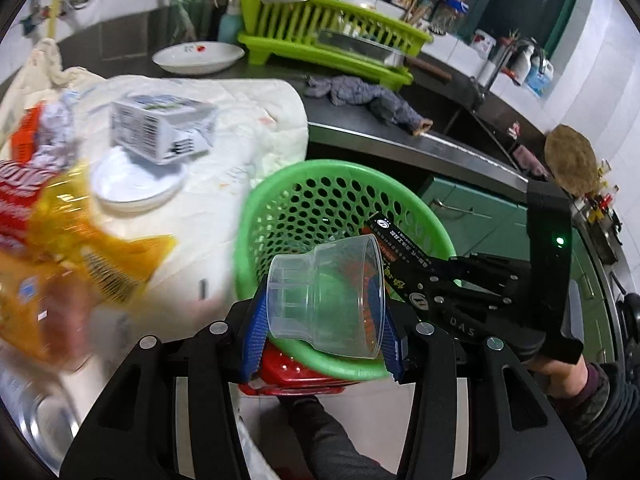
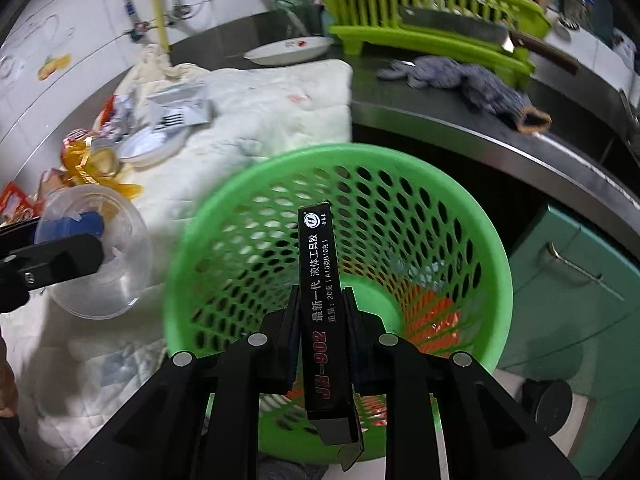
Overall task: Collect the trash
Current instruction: 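Carry the black box and clear cup over the green basket with both tools, then open both tools to drop the box and cup into the green basket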
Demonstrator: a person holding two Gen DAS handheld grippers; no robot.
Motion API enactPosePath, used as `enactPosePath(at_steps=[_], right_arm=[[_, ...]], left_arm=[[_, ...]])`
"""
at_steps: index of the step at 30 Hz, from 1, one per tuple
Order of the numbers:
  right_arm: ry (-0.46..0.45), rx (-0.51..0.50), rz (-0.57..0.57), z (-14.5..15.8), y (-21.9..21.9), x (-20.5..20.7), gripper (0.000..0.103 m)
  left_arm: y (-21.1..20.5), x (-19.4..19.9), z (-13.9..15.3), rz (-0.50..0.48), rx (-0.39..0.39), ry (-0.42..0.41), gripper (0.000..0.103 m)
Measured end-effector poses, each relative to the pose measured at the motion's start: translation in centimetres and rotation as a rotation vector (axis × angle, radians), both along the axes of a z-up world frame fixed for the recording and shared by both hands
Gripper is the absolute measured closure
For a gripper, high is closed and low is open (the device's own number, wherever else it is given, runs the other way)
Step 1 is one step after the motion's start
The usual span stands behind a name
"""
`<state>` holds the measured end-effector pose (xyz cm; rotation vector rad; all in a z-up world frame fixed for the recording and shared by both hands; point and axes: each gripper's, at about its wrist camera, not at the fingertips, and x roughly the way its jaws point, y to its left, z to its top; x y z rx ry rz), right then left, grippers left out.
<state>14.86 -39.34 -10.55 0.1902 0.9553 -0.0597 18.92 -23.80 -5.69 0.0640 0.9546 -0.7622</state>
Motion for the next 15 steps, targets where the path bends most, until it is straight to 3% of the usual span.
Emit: enactPosePath(at_steps=[15], right_arm=[[-0.004,0.03,-0.034,-0.8,-2.1,-0.2,0.082]], left_arm=[[-3.6,2.2,-3.6,-0.009,0.053,0.058,0.049]])
